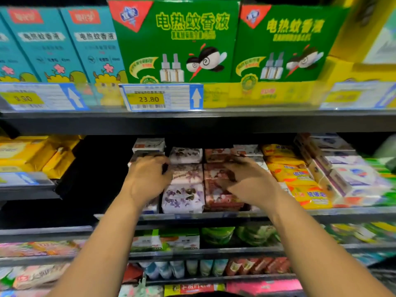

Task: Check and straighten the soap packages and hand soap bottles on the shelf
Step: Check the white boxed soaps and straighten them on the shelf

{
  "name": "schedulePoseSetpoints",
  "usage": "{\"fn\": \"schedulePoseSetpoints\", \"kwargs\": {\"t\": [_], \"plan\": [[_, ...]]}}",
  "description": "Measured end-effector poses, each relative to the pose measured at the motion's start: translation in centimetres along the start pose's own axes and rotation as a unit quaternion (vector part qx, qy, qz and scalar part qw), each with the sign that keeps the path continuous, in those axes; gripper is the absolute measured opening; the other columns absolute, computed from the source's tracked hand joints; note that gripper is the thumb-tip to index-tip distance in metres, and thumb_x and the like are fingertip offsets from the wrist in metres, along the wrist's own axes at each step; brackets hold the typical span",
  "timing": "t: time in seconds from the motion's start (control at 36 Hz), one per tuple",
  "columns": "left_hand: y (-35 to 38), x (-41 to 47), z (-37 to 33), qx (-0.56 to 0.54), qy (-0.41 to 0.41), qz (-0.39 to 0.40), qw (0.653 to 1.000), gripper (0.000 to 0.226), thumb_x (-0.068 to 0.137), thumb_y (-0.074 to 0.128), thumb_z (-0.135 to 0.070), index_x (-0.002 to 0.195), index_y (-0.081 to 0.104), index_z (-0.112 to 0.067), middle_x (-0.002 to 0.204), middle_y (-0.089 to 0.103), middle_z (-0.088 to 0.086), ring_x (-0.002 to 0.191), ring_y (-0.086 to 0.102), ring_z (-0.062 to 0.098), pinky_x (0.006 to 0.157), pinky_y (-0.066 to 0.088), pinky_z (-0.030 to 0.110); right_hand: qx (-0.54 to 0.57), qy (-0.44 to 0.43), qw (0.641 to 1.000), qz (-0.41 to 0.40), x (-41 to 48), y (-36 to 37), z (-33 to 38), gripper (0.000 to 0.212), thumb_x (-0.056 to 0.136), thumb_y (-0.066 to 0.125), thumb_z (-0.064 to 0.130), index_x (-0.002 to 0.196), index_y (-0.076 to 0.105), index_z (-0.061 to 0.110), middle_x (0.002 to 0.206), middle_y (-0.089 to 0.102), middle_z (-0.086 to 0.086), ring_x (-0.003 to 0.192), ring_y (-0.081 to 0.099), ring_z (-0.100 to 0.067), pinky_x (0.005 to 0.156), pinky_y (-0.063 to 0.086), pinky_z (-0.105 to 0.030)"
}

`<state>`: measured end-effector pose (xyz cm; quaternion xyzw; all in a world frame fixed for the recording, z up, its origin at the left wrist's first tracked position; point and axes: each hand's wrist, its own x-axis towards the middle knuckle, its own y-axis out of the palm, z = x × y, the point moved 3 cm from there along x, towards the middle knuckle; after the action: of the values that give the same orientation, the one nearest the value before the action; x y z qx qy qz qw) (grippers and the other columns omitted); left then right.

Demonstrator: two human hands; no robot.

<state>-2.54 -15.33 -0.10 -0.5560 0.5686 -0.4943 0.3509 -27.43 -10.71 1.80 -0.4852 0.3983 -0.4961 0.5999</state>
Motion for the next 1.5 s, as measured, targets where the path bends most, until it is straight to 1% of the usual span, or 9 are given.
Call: {"fn": "schedulePoseSetpoints", "kwargs": {"t": [0.19,0.31,0.47,0.64,0.92,1.03,1.11,1.33,1.5], "plan": [[1.0,-2.3,-11.3,-0.095,0.144,0.106,0.979,0.042,0.096,0.057,-0.041,0.138,0.053,-0.032,0.141,0.048,-0.012,0.126,0.047,0.011,0.093,0.034,0.014,0.061,0.073,0.99,0.101,-3.2,-0.7,-8.3,0.095,0.068,0.07,0.077,0.146,0.049,0.027,0.147,0.042,0.004,0.135,0.045,-0.019,0.11,0.041,-0.031],[2.5,-3.2,-15.4,-0.095,0.157,0.151,0.971,0.047,0.098,0.052,-0.046,0.144,0.042,-0.038,0.147,0.044,-0.015,0.13,0.045,0.01,0.094,0.037,0.018,0.035,0.057,0.99,0.128,-5.4,-1.6,-10.9,0.067,0.079,0.08,0.043,0.137,0.052,0.027,0.127,0.056,0.004,0.104,0.053,-0.015,0.077,0.041,-0.025],[4.4,-4.6,-16.4,-0.082,0.112,0.183,0.973,0.047,0.1,0.05,-0.046,0.145,0.041,-0.037,0.141,0.053,-0.01,0.116,0.056,0.012,0.079,0.042,0.023,0.071,0.059,0.99,0.11,-6.5,-1.2,-12.9,0.075,0.084,0.077,0.042,0.148,0.04,0.026,0.142,0.052,0.0,0.122,0.052,-0.02,0.074,0.032,-0.021],[4.7,-5.7,-16.2,-0.126,0.104,0.184,0.969,0.061,0.095,0.058,-0.046,0.15,0.031,-0.042,0.152,0.038,-0.008,0.131,0.046,0.011,0.106,0.039,0.024,0.134,0.037,0.989,0.058,-6.9,-1.4,-13.0,0.076,0.08,0.079,0.047,0.145,0.042,0.036,0.123,0.059,0.012,0.112,0.055,-0.011,0.075,0.037,-0.016],[3.8,-8.5,-16.6,-0.289,0.225,-0.009,0.93,0.067,0.08,0.079,-0.033,0.139,0.048,-0.041,0.159,0.026,-0.017,0.145,0.025,0.001,0.106,0.029,0.005,0.39,0.023,0.92,-0.043,-9.3,-2.8,-12.1,0.063,0.065,0.09,0.036,0.118,0.055,0.036,0.108,0.059,0.025,0.097,0.054,0.019,0.073,0.043,-0.002],[2.4,-9.0,-17.4,-0.277,0.253,-0.1,0.922,0.048,0.084,0.071,-0.044,0.128,0.055,-0.034,0.147,0.044,-0.019,0.135,0.041,0.006,0.109,0.035,0.022,0.506,0.001,0.862,0.009,-10.0,-2.3,-11.5,0.057,0.062,0.09,0.051,0.113,0.065,0.041,0.104,0.072,0.012,0.096,0.07,-0.008,0.078,0.057,-0.03],[2.1,-9.5,-17.6,-0.349,0.203,-0.092,0.91,0.042,0.082,0.07,-0.056,0.12,0.059,-0.044,0.126,0.06,-0.021,0.118,0.057,0.006,0.098,0.047,0.029,0.541,0.0,0.841,0.003,-10.4,-1.8,-11.2,0.047,0.065,0.078,0.067,0.105,0.07,0.044,0.101,0.07,-0.006,0.094,0.069,-0.025,0.078,0.059,-0.045],[2.5,-10.4,-18.3,-0.538,0.049,-0.023,0.841,0.054,0.06,0.082,-0.063,0.109,0.063,-0.052,0.112,0.069,-0.01,0.106,0.066,0.015,0.086,0.056,0.032,0.59,0.009,0.807,0.035,-11.6,-2.2,-10.5,0.039,0.077,0.064,0.056,0.104,0.074,0.03,0.105,0.073,0.006,0.098,0.068,-0.005,0.081,0.051,-0.016],[2.2,-10.6,-18.9,-0.607,0.026,-0.032,0.794,0.062,0.05,0.093,-0.045,0.102,0.058,-0.046,0.096,0.072,-0.001,0.092,0.069,0.019,0.076,0.059,0.036,0.595,-0.005,0.803,0.032,-11.8,-2.3,-10.1,0.04,0.079,0.078,0.016,0.117,0.066,0.016,0.11,0.074,0.007,0.102,0.07,-0.01,0.081,0.054,-0.02]]}}
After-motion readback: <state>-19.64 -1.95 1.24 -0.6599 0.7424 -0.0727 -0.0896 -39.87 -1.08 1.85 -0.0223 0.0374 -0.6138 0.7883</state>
